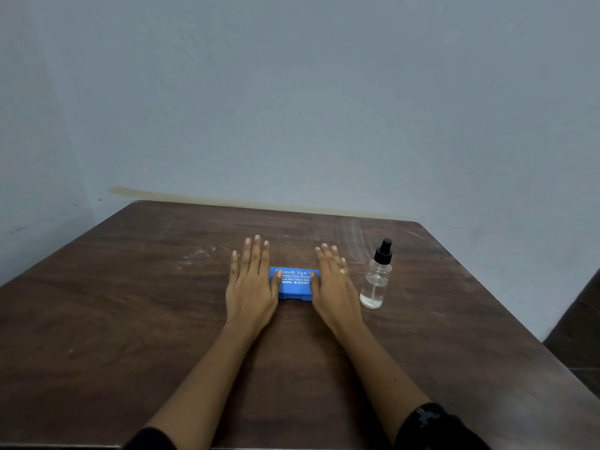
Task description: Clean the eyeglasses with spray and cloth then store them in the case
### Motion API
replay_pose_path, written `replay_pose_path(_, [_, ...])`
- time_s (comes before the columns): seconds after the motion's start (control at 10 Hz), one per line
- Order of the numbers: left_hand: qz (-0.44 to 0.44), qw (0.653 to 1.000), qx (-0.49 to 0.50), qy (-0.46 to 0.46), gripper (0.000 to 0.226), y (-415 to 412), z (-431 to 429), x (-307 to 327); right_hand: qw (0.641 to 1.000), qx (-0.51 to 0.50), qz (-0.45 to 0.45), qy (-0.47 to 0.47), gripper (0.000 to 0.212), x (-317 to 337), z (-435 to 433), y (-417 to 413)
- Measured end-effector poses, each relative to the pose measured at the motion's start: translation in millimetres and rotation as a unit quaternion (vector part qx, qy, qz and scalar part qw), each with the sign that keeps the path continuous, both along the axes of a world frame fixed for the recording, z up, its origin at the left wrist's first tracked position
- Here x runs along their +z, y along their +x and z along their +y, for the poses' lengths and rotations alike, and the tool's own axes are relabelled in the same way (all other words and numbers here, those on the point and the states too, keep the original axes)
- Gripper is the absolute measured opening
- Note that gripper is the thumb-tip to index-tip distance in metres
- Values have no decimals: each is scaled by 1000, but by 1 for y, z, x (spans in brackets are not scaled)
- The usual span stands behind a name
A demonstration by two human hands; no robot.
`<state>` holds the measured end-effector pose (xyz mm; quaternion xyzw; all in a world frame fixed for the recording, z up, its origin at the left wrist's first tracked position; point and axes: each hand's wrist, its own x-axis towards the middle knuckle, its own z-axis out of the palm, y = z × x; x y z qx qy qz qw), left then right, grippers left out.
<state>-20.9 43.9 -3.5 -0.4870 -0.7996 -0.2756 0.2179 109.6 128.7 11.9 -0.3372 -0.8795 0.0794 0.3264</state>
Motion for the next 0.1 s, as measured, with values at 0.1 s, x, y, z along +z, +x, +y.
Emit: replay_pose_path(0.1, [-7,1000,4,6,61,-4,5,2,999,0,-23,31,52,5,6,-8])
